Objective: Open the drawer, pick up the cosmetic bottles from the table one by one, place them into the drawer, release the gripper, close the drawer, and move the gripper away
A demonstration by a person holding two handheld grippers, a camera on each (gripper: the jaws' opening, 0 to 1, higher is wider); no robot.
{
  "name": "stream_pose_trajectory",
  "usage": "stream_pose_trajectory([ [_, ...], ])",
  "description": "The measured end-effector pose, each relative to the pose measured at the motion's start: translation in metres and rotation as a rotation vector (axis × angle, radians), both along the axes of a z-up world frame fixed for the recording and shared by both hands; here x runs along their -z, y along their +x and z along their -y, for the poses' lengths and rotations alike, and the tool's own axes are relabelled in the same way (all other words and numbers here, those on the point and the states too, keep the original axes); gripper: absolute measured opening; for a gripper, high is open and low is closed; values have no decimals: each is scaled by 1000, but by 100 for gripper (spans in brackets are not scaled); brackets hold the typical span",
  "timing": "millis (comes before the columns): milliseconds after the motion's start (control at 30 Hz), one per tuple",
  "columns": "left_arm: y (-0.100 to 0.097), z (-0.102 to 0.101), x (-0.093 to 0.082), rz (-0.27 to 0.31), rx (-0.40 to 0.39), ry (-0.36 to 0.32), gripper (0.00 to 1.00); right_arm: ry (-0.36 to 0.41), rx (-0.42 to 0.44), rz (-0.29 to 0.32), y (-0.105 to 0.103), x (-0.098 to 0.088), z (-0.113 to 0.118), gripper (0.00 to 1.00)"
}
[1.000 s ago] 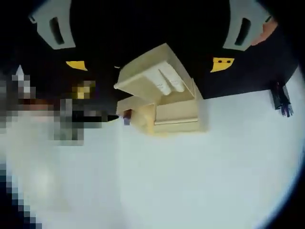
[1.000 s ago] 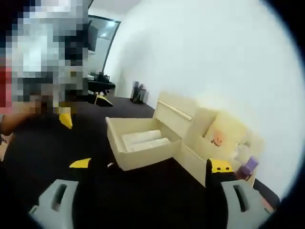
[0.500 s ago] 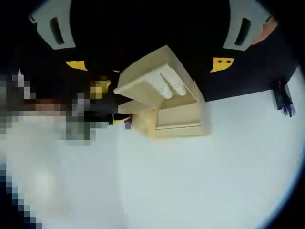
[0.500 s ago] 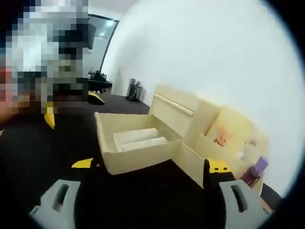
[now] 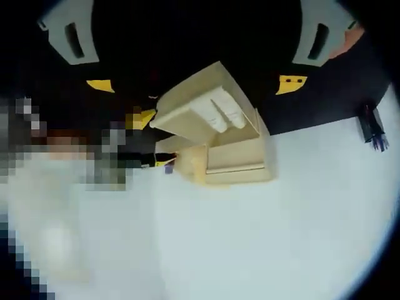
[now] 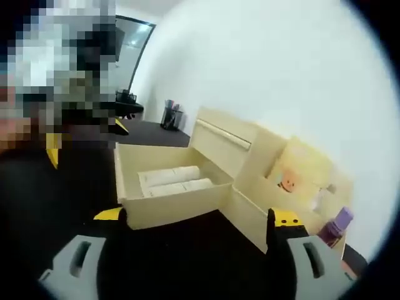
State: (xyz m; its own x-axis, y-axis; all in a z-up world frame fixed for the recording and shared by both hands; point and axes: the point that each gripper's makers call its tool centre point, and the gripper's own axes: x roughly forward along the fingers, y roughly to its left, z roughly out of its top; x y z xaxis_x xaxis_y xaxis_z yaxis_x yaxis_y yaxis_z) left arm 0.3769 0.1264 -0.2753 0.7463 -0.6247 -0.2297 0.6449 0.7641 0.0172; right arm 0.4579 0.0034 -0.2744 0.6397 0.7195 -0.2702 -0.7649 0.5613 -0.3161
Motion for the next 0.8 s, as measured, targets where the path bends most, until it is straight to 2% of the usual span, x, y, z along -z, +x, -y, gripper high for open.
stream_pose_trajectory([
  [367, 1, 0, 4, -1, -2, 22, 96, -7, 28, 29, 12, -5, 3, 89],
  [800, 1, 3, 8, -2, 5, 54, 96, 9, 78, 32, 28, -3, 7, 87],
])
